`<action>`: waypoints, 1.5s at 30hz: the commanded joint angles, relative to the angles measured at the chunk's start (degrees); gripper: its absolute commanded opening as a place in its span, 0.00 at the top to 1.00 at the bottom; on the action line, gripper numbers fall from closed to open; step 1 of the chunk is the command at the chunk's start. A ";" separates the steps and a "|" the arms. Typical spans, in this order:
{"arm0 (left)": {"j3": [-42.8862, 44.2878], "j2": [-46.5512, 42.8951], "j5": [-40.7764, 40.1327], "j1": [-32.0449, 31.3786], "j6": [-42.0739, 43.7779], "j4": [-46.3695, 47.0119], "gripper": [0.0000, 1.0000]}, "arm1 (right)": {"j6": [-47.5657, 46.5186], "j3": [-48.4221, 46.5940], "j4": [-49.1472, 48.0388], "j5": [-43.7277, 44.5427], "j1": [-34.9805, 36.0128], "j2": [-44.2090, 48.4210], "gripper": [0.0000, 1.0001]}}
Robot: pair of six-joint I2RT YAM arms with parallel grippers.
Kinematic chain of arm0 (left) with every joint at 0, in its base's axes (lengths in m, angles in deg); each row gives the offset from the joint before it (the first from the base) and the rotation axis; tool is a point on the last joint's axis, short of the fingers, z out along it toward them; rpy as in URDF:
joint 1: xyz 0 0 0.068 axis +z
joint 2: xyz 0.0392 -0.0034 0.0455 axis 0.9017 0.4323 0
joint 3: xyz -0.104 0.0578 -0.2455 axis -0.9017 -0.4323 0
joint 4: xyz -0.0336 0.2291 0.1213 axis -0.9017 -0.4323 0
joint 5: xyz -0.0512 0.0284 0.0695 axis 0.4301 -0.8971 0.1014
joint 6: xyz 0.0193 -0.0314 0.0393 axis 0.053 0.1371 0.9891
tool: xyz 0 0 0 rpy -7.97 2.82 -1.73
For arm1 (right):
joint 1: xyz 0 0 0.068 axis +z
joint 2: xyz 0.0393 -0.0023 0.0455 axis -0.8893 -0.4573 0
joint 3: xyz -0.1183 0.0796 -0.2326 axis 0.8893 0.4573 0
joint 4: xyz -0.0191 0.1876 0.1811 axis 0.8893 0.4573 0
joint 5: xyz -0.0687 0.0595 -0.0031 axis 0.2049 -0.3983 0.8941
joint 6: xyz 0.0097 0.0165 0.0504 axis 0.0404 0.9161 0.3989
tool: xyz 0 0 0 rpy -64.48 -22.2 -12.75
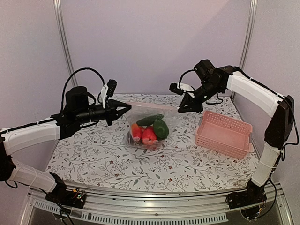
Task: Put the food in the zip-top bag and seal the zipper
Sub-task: Zip the zipper on the zipper food storage bag.
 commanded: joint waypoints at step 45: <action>0.94 4.58 2.33 3.08 -4.27 5.34 1.00 | 4.46 0.00 -0.24 1.82 6.99 1.20 0.43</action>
